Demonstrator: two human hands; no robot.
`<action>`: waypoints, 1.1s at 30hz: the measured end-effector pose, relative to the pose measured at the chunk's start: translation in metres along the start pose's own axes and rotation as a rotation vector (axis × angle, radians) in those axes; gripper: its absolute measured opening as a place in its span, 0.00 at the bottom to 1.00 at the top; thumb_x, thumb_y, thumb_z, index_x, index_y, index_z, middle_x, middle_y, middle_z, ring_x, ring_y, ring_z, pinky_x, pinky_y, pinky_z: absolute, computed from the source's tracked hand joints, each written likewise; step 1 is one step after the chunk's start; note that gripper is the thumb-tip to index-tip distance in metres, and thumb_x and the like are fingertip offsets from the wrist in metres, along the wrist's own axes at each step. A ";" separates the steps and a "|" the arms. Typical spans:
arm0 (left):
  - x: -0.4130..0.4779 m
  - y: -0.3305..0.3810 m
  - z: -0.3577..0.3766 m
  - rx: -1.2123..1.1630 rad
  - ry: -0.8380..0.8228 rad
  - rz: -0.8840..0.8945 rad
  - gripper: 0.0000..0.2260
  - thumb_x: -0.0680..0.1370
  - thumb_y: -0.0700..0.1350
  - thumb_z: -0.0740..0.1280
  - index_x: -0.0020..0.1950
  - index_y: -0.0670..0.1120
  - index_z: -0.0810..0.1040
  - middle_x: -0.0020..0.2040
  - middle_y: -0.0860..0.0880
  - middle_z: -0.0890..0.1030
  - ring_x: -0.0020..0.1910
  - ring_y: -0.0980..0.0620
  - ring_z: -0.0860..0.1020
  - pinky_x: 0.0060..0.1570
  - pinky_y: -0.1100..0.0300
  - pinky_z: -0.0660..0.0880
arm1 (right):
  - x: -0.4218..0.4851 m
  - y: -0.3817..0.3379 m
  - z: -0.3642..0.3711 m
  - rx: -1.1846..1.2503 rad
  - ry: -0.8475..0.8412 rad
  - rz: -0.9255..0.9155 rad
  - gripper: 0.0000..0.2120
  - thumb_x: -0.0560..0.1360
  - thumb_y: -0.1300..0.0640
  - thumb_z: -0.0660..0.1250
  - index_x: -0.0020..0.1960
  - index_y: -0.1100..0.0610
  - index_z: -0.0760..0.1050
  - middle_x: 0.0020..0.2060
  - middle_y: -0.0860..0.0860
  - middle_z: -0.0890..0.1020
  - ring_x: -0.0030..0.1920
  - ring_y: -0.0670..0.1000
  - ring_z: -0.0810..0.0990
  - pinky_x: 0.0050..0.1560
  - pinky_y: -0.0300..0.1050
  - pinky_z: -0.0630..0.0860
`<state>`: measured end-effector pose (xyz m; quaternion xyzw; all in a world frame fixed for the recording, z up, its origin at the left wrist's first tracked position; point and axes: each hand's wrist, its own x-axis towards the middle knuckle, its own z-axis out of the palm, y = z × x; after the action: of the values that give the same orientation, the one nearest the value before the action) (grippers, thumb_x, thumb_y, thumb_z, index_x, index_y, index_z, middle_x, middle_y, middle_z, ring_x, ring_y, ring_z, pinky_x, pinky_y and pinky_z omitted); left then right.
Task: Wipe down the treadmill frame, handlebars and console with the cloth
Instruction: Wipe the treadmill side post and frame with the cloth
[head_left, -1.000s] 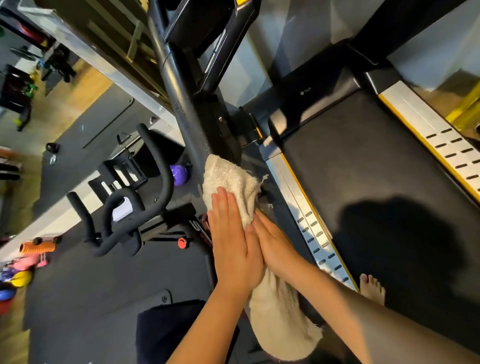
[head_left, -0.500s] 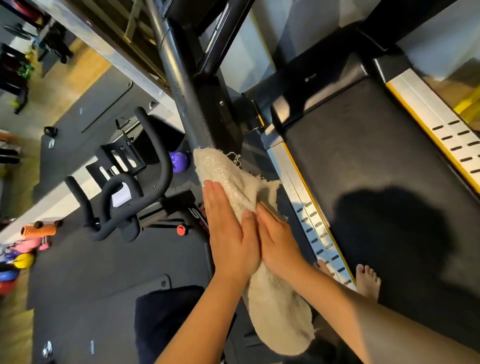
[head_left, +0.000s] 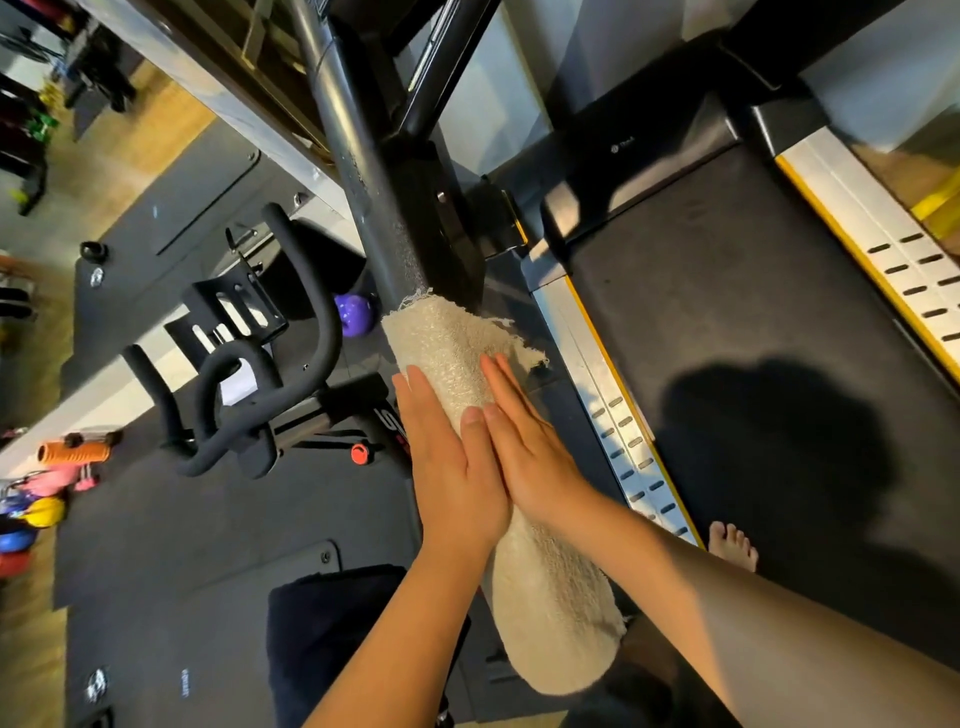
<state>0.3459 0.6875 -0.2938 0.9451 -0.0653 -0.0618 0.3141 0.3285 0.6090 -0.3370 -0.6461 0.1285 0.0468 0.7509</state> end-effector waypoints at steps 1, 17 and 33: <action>0.000 -0.001 0.000 0.013 -0.003 0.012 0.29 0.83 0.54 0.48 0.81 0.49 0.43 0.82 0.52 0.43 0.78 0.64 0.41 0.74 0.69 0.41 | 0.003 -0.002 -0.002 -0.005 -0.009 0.013 0.20 0.84 0.48 0.46 0.71 0.31 0.45 0.77 0.37 0.47 0.76 0.37 0.46 0.74 0.37 0.45; 0.005 -0.002 -0.002 0.141 -0.019 0.280 0.23 0.84 0.48 0.50 0.80 0.47 0.56 0.82 0.50 0.48 0.80 0.51 0.42 0.78 0.46 0.44 | 0.005 -0.006 -0.003 0.090 0.027 0.069 0.21 0.83 0.44 0.48 0.75 0.34 0.51 0.77 0.39 0.56 0.76 0.42 0.54 0.77 0.49 0.54; 0.013 -0.023 -0.004 0.038 0.027 0.084 0.23 0.86 0.38 0.50 0.81 0.42 0.49 0.80 0.53 0.50 0.75 0.71 0.50 0.70 0.77 0.49 | -0.007 -0.011 0.011 -0.309 0.034 -0.208 0.25 0.81 0.50 0.44 0.74 0.37 0.38 0.77 0.40 0.39 0.77 0.44 0.37 0.78 0.51 0.46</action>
<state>0.3610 0.7063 -0.3055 0.9481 -0.1021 -0.0348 0.2992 0.3256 0.6192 -0.3235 -0.7642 0.0648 -0.0229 0.6413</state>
